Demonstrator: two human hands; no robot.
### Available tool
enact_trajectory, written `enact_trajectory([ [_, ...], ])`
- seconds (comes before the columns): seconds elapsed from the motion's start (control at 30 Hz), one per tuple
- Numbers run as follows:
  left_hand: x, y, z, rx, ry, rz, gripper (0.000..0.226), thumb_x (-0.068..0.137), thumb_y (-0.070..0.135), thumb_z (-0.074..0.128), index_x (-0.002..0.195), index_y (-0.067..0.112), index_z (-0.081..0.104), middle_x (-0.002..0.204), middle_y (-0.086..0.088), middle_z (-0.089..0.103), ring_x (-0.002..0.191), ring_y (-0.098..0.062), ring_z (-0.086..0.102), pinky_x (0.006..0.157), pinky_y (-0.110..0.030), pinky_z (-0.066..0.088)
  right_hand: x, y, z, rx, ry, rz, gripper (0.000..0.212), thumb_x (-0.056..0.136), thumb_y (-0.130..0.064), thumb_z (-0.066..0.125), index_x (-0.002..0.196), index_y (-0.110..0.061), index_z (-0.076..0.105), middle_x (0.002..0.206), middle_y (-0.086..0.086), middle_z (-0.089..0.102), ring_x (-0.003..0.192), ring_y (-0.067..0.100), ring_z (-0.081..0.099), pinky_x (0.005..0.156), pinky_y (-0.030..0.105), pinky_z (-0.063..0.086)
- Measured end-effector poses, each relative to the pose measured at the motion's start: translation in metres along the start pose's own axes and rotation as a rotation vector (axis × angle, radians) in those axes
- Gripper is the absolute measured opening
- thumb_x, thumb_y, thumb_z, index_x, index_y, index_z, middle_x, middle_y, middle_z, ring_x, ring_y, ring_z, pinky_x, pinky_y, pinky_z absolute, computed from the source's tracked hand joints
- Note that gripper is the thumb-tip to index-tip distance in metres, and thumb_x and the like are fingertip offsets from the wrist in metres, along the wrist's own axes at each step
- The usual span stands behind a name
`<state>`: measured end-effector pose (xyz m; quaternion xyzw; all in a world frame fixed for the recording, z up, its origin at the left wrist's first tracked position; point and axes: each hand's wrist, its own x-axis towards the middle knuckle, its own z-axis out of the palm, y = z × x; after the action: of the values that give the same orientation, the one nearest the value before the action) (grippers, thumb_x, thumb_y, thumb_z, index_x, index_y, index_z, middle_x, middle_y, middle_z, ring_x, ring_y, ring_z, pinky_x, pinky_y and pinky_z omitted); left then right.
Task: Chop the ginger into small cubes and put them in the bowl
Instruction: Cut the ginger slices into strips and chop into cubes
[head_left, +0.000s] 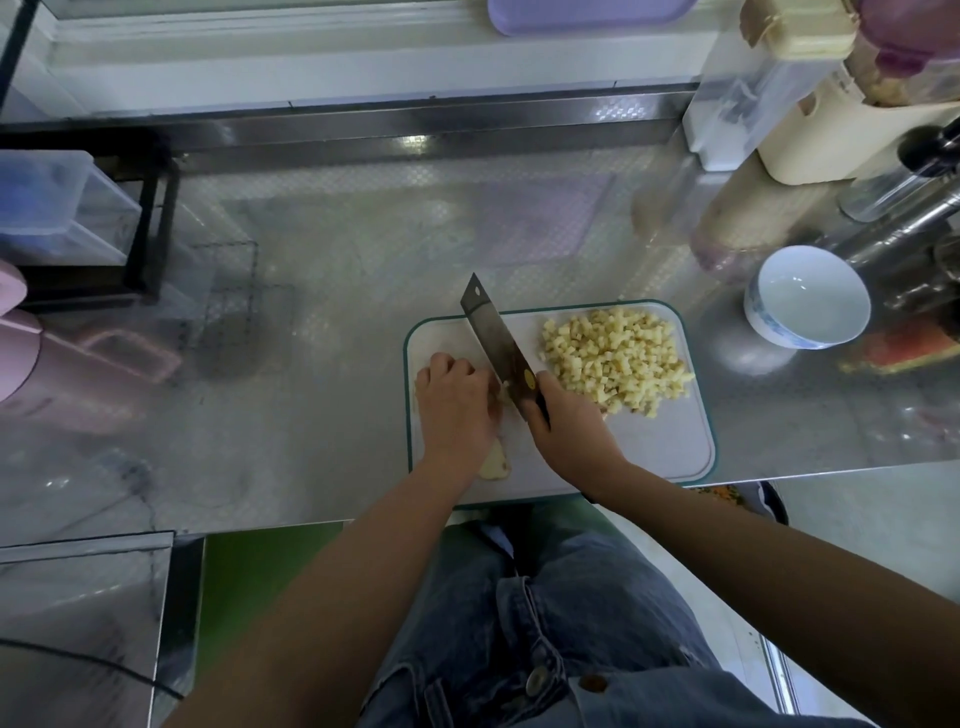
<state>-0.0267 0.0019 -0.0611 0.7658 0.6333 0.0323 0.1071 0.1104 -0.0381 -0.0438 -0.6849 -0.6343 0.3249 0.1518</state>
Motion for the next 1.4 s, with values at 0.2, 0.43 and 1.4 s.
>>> enact_trajectory([
  [0.2,-0.003,0.0,-0.001,0.0,0.002,-0.005,0.017,0.087,0.036,0.058,0.098,0.028,0.068,0.094,0.005,0.062,0.103,-0.02,0.042,0.082,-0.031,0.029,0.005,-0.005,-0.007,0.157,-0.002,0.065,0.014,0.1,-0.025,0.047,0.092,-0.013,0.044,0.063,0.003,0.051,0.055,0.023,0.053,0.054,0.045,0.053],
  [0.43,-0.004,-0.005,0.0,-0.005,0.017,-0.004,0.02,0.086,0.036,0.054,0.092,0.024,0.069,0.091,0.005,0.062,0.104,-0.02,0.044,0.083,-0.032,0.029,-0.006,-0.006,-0.01,0.059,-0.037,0.001,0.018,0.1,-0.024,0.047,0.1,-0.006,0.05,0.071,0.009,0.058,0.059,0.027,0.057,0.056,0.04,0.049],
  [1.4,-0.014,-0.019,-0.002,-0.115,0.105,-0.111,0.021,0.083,0.017,0.058,0.103,0.019,0.062,0.106,-0.003,0.055,0.107,-0.024,0.043,0.085,-0.031,0.028,-0.022,0.011,-0.011,0.131,-0.032,0.092,0.019,0.1,-0.025,0.047,0.105,-0.007,0.05,0.071,0.015,0.059,0.062,0.033,0.06,0.06,0.052,0.054],
])
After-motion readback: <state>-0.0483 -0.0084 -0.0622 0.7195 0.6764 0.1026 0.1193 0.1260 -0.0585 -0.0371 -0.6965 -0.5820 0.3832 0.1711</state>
